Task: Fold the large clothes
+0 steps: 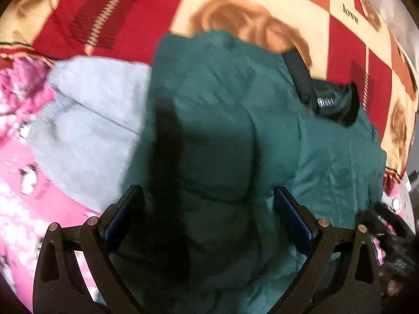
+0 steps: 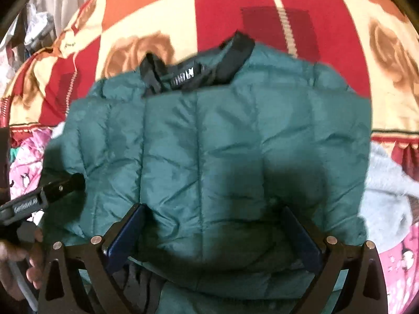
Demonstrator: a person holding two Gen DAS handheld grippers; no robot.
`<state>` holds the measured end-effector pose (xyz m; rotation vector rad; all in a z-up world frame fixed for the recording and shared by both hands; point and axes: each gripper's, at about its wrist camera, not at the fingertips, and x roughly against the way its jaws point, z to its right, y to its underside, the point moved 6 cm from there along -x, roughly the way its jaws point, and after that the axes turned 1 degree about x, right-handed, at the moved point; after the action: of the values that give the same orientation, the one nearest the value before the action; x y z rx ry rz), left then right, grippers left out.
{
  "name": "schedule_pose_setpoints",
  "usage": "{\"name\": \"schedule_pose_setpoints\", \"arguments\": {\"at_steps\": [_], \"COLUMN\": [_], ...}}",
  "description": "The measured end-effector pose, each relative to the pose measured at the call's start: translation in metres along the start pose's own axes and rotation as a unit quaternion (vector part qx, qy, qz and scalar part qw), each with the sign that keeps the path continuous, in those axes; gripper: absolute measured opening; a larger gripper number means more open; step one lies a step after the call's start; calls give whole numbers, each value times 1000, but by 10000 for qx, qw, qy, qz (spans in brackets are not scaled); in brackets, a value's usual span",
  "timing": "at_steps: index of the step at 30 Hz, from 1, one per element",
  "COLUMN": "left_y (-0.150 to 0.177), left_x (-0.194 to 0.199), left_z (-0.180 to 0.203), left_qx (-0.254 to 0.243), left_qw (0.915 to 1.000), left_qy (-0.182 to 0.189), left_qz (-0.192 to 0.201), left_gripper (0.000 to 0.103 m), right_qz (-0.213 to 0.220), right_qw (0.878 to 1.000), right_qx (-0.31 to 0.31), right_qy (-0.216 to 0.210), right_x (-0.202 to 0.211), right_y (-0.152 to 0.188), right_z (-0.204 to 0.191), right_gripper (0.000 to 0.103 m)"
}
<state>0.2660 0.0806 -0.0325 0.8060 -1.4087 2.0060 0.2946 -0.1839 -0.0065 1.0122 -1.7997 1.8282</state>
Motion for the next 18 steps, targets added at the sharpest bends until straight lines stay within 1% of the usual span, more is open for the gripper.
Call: {"name": "schedule_pose_setpoints", "arguments": {"at_steps": [2,5,7,8,9,12,14,16,17,18], "left_y": [-5,-1,8,15,22,49,68,87,96,107], "left_x": [15,43,55,63,65,82,89,90,89,87], "left_z": [-9,-21,-26,-27,-27,-28,-25,-32,-38,-44], "left_qx": [99,277,193,46,-61,-544,-864,-1062,-1092,-1112], "left_qw": [9998,9991,9994,9997,9997,9981,9955,9920,9903,9881], "left_qy": [-74,36,54,2,-68,-273,-391,-647,-780,-916], "left_qz": [163,325,277,240,217,84,-32,-207,-346,-530], "left_gripper": [101,101,101,101,101,101,101,101,101,101], "right_qz": [195,420,420,334,189,-565,-1142,-1729,-1866,-1856], "right_qw": [9997,9988,9988,9991,9995,9976,9926,9844,9818,9815], "right_qx": [-116,-268,-254,-230,-217,-309,-319,-123,5,234], "right_qy": [-3,16,64,108,159,269,280,294,339,409], "right_x": [21,60,80,86,91,92,86,77,76,78], "right_y": [-5,-1,12,20,30,71,100,132,142,149], "right_z": [7,17,25,28,31,40,45,47,48,47], "right_gripper": [101,101,101,101,101,101,101,101,101,101]}}
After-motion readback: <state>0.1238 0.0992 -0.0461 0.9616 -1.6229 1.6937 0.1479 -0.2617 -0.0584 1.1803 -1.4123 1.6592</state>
